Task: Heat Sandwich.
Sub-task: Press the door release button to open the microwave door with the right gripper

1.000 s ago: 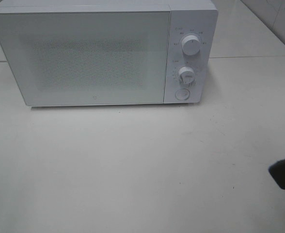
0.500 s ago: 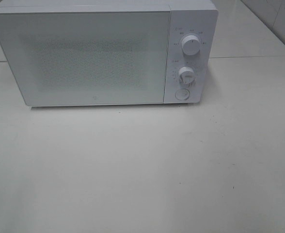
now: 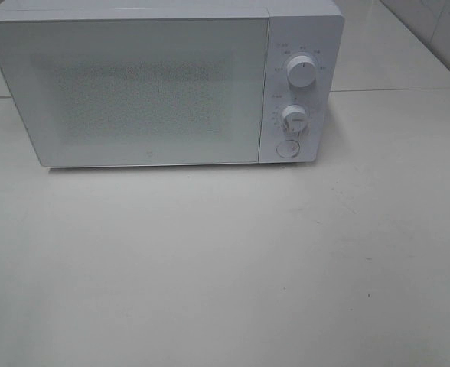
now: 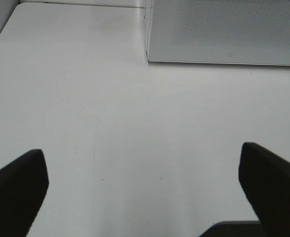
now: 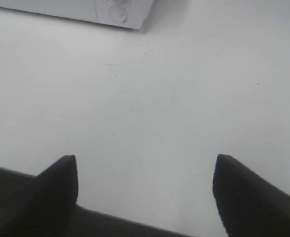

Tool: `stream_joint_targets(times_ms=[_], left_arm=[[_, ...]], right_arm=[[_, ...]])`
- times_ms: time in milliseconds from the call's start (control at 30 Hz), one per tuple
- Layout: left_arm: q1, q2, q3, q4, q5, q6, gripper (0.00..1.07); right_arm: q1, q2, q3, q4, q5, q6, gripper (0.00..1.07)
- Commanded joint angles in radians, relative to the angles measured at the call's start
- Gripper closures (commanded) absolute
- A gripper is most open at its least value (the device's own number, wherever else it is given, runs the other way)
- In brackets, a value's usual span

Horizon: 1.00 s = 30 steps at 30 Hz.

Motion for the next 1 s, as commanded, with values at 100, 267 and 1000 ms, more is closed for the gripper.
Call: stream_joint_targets(times_ms=[100, 267, 1000], left_arm=[[0.004, -0.017, 0.001, -0.008, -0.010, -0.002, 0.09], [0.004, -0.017, 0.001, -0.008, -0.010, -0.002, 0.09], [0.004, -0.005, 0.001, -0.008, -0.010, -0.002, 0.09]], right_arm=[[-0.072, -0.090, 0.038, -0.049, -0.068, -0.004, 0.37], [-0.123, -0.149, 0.038, -0.050, -0.068, -0.002, 0.37], [-0.135, -0.146, 0.037, -0.048, -0.069, 0.000, 0.38]])
